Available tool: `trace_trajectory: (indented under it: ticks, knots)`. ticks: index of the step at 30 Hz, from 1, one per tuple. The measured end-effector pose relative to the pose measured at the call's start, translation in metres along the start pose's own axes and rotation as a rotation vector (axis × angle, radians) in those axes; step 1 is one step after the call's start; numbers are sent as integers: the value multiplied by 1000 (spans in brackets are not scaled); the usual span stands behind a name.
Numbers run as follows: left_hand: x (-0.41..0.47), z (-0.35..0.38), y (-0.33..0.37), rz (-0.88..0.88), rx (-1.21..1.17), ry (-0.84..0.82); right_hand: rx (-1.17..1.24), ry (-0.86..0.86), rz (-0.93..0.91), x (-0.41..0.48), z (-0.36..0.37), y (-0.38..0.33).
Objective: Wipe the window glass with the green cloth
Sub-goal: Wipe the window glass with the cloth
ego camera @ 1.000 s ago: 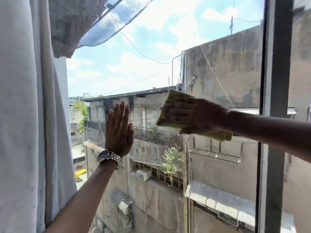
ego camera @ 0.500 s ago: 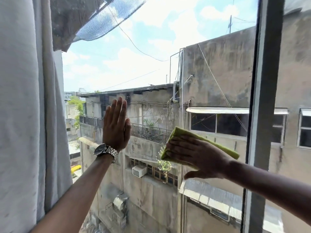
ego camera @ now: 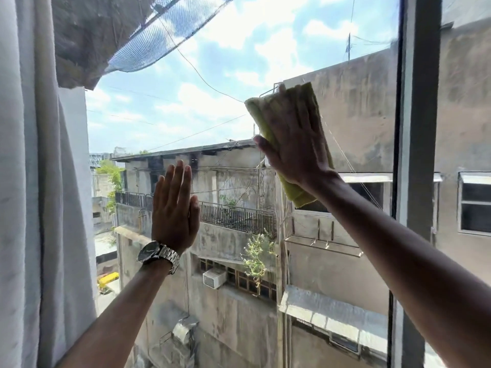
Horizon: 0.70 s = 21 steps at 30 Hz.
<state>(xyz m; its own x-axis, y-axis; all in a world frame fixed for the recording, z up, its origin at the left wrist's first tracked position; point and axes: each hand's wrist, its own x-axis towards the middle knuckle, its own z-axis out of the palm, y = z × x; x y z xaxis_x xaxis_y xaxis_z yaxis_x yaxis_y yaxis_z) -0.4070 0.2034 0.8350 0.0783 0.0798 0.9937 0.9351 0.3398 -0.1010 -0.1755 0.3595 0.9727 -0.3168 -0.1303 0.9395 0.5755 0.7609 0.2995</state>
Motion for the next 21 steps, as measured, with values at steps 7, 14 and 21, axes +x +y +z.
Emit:
trace_trajectory:
  ticks: [7, 14, 21]
  knots:
    - [-1, -3, -3, 31, -5, 6, 36, -113, -331, -84, 25, -71]
    - [1, -9, 2, 16, -14, -24, -65, -303, -562, -167, 11, 8]
    - [3, -12, 7, 12, -5, -22, -104, -274, -276, -151, -25, 94]
